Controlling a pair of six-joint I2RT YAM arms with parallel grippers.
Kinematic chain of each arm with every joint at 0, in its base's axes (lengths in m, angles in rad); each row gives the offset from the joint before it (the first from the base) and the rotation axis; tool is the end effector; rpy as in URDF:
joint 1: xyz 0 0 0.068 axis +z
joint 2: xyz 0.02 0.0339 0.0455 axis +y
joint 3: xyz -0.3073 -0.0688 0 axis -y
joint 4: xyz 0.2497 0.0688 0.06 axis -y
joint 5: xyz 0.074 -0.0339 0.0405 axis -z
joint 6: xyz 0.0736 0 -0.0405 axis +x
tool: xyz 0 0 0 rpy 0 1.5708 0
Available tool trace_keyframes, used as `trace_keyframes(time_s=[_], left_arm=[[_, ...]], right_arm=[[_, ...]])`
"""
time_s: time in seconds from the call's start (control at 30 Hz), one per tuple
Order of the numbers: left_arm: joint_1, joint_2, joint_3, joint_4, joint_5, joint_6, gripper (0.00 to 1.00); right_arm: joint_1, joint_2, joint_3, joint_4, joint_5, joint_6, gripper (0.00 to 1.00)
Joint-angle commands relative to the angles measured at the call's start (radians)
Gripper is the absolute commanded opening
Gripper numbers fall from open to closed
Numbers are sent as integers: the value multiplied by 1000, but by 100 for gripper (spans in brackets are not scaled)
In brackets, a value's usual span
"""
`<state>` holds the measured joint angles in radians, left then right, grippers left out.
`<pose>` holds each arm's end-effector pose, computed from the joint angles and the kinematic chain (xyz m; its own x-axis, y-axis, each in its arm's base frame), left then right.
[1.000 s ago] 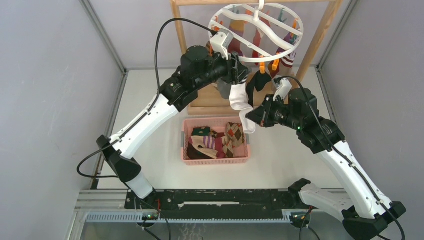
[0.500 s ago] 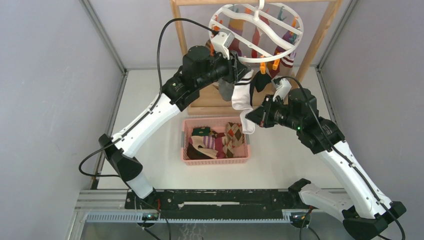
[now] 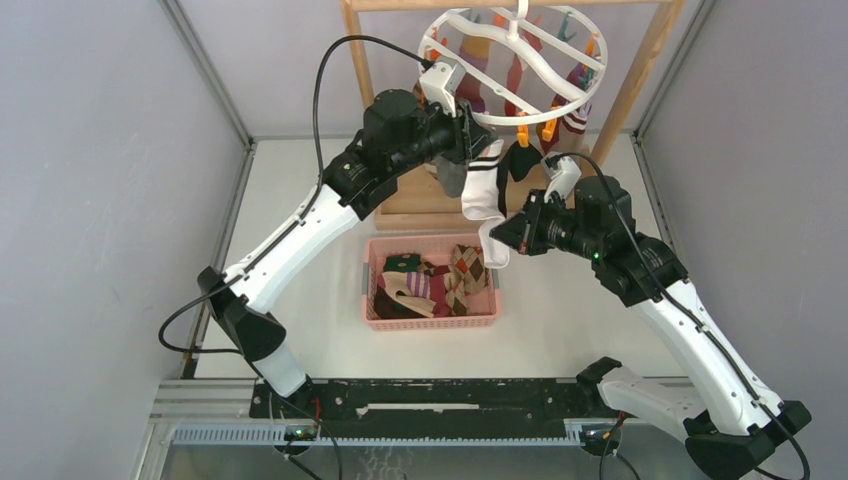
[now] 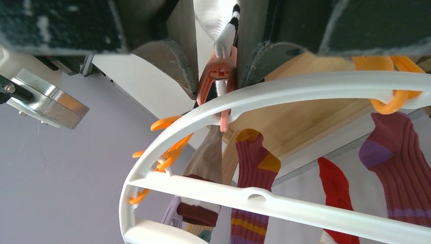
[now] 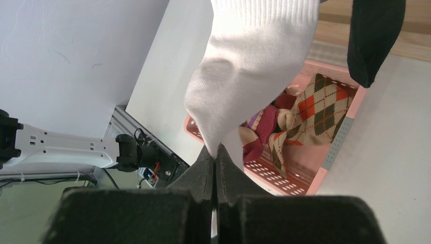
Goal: Remove the socks clipped to the hanger
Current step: Remove the sock from the hanger.
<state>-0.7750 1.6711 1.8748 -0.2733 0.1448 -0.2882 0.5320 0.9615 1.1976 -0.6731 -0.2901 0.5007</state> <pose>0.2995 -0.3082 0.5183 -0.2737 -0.1256 -0.9536 0.7483 0.5951 -0.2932 0.1650 0.1215 0.4211 -0.6605 0.1450 -0.7367 -0.4472 0.7121 0.5411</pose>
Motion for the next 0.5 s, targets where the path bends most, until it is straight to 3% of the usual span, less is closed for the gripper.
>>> trace_keyframes(time_s=[0.0,0.1,0.17,0.3,0.47], left_arm=[[9,3,49,-14,29,-8,9],[9,2,44,-21,29,-6,10],[9,-2,37,-21,23,-7,17],[9,-13,23,-18,-3,-11,40],[10,-23,-1,-7,-11,-15,48]], right_arm=[[9,3,22,15,-3,-8,0],[9,6,22,15,-3,-8,0],[10,7,22,15,-4,-8,0],[10,12,22,13,-6,-8,0],[15,17,22,17,-7,-8,0]])
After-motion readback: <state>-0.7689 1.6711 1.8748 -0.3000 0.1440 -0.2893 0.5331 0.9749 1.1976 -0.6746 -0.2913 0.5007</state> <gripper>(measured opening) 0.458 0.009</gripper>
